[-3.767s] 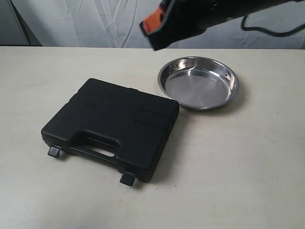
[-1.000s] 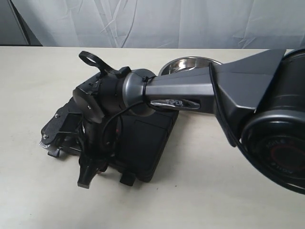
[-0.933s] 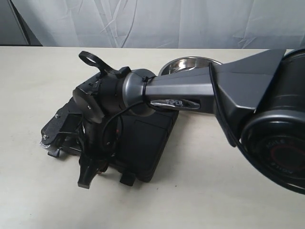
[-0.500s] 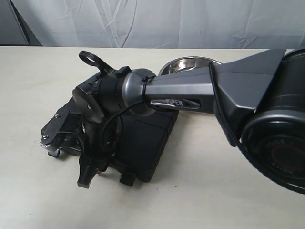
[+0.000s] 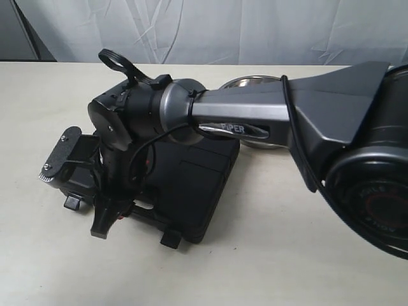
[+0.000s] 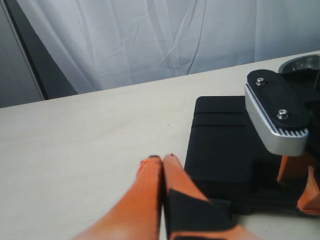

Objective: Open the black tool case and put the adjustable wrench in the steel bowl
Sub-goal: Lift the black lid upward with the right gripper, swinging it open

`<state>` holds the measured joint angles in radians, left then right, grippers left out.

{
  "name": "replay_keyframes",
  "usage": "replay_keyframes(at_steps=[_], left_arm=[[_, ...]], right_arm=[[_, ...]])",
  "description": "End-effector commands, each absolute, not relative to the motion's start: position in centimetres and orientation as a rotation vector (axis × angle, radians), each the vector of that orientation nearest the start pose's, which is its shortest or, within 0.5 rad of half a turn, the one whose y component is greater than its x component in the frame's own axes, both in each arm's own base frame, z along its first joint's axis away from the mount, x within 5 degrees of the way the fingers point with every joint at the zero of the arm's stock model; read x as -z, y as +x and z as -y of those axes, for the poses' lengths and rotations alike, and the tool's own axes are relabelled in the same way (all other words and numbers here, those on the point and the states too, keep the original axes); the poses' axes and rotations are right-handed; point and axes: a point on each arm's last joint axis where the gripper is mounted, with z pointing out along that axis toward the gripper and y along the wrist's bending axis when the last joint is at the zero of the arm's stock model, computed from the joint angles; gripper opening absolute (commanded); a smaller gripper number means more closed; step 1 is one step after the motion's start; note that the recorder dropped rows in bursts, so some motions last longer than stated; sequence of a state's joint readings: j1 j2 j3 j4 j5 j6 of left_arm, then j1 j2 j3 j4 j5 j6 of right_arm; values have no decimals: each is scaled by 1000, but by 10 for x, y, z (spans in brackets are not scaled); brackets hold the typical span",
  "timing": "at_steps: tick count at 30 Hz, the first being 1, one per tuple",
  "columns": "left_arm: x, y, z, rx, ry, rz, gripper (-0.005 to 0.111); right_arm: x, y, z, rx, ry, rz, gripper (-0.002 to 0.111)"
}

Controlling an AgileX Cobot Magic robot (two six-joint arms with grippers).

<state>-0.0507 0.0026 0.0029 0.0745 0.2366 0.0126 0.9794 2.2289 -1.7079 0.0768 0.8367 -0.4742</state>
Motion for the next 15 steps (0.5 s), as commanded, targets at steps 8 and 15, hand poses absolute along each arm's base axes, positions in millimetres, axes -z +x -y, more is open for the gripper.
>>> replay_keyframes(at_steps=[8, 15], left_arm=[[-192, 55, 1, -36, 101, -1719, 0], [-192, 55, 1, -36, 101, -1719, 0]], right_arm=[[-146, 258, -391, -187, -1857, -2175, 45], [-146, 259, -391, -189, -1853, -2173, 45]])
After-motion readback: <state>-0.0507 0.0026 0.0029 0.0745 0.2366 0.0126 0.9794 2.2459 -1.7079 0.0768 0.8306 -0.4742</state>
